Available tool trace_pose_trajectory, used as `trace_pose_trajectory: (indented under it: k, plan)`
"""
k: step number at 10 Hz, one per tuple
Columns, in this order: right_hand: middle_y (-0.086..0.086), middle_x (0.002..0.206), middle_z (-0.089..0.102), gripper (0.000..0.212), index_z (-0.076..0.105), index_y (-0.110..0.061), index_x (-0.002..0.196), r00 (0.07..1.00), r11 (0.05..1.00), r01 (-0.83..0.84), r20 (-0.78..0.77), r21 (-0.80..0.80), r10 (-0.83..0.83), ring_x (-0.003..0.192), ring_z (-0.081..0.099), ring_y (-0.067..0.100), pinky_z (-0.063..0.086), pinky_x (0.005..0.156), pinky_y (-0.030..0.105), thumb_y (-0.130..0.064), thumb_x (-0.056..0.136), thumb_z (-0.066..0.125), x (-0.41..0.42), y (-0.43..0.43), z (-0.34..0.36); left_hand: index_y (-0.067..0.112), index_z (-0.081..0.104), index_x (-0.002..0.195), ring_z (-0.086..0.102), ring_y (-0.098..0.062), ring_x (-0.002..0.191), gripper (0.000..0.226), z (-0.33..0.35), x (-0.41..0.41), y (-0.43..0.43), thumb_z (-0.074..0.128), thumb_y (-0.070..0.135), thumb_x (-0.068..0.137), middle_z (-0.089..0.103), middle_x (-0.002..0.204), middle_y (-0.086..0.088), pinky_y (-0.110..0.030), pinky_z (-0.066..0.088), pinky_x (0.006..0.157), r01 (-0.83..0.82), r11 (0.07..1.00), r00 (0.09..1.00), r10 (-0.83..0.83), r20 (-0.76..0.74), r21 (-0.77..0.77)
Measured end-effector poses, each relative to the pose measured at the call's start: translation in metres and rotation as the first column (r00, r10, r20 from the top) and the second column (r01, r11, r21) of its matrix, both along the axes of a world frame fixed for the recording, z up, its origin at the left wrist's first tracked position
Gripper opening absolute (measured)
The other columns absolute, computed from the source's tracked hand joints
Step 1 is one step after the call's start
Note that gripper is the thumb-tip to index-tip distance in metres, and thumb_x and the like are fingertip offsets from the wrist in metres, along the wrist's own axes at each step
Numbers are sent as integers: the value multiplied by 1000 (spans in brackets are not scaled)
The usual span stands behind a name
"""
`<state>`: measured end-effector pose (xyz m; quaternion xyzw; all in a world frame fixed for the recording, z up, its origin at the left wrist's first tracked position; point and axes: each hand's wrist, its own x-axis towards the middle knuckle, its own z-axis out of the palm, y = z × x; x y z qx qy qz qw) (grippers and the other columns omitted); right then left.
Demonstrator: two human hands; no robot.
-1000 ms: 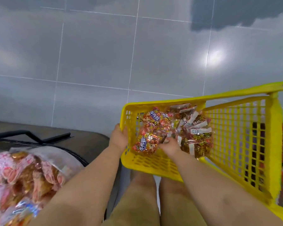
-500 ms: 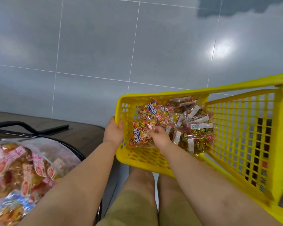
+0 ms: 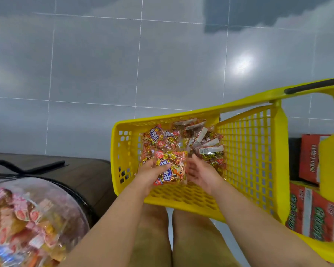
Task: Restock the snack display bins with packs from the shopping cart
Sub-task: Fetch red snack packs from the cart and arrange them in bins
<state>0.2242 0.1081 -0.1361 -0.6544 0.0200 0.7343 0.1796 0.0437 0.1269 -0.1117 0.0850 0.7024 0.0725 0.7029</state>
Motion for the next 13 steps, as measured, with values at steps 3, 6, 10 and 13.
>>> trace_pose_trajectory:
  k: [3, 6, 10, 13]
  plan:
    - [18, 139, 36, 93, 22, -5, 138, 804, 922, 10, 551, -386, 222, 128, 38, 36, 44, 87, 41, -44, 73, 76, 31, 6, -52, 13, 56, 108, 69, -25, 81, 29, -16, -4, -7, 70, 3, 84, 69, 97, -9, -36, 58, 59, -131, 991, 985, 129, -113, -10]
    - [15, 132, 51, 54, 36, -7, 138, 893, 935, 239, 437, -261, -107, 91, 54, 26, 52, 80, 40, -9, 88, 55, 53, -19, -54, 16, 55, 124, 67, -31, 101, 36, -25, 1, -19, 66, 13, 90, 68, 116, -14, -51, 53, 89, -118, 992, 987, 122, -105, 49]
    - [-7, 111, 65, 44, 51, -28, 128, 672, 752, -598, 684, 278, 282, 98, 63, 17, 48, 75, 24, -11, 88, 56, 31, -15, 26, 24, 21, 152, 34, -29, 140, 68, -12, 45, 1, 56, 36, 96, 29, 157, -7, -53, 28, 111, -45, 998, 998, 47, -48, 43]
    - [-2, 158, 14, 77, 17, -21, 151, 442, 171, -893, 737, 417, 511, 142, -2, 5, 4, 115, 20, -12, 84, 55, 8, -37, 21, 22, 70, 105, 72, -22, 91, 46, -11, 54, 16, 69, 52, 71, 75, 99, -5, -39, 57, 72, -188, 981, 938, 194, 288, -48]
